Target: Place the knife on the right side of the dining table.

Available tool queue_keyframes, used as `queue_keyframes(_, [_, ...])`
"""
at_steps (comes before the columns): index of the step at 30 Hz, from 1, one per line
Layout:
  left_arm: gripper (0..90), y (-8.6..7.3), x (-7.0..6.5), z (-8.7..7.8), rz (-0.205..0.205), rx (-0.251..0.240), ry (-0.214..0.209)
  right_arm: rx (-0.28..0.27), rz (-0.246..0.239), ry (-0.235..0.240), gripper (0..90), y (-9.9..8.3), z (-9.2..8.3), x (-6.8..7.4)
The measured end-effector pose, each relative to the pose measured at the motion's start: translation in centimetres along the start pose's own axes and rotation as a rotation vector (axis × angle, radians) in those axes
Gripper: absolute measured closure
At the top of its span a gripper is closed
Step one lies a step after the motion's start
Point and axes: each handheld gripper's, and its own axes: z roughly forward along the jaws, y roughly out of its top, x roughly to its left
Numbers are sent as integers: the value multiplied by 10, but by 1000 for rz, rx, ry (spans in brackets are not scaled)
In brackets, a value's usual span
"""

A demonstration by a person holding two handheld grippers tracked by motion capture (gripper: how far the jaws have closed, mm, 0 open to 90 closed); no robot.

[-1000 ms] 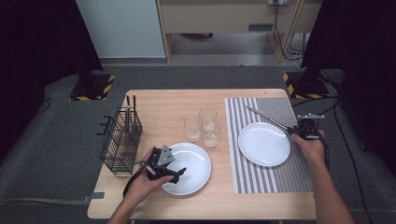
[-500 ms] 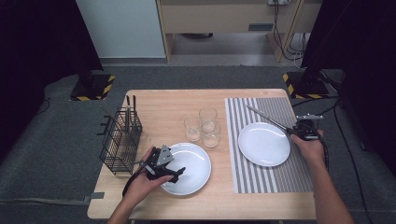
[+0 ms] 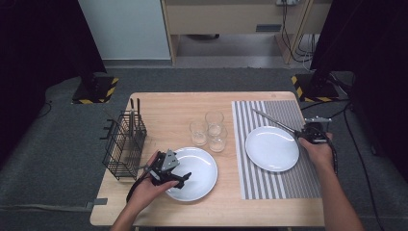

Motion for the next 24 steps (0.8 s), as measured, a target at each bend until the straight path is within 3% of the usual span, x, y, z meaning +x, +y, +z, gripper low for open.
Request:
queue_keyframes(16, [64, -1, 0, 2, -3, 9, 1, 1, -5, -20, 606, 14, 13, -2])
queue_keyframes(18, [64, -1, -1, 3, 2, 13, -2, -1, 26, -29, 622, 16, 13, -3])
queue_keyframes(24, [64, -1, 0, 3, 3, 9, -3, -2, 30, -25, 670, 15, 7, -5])
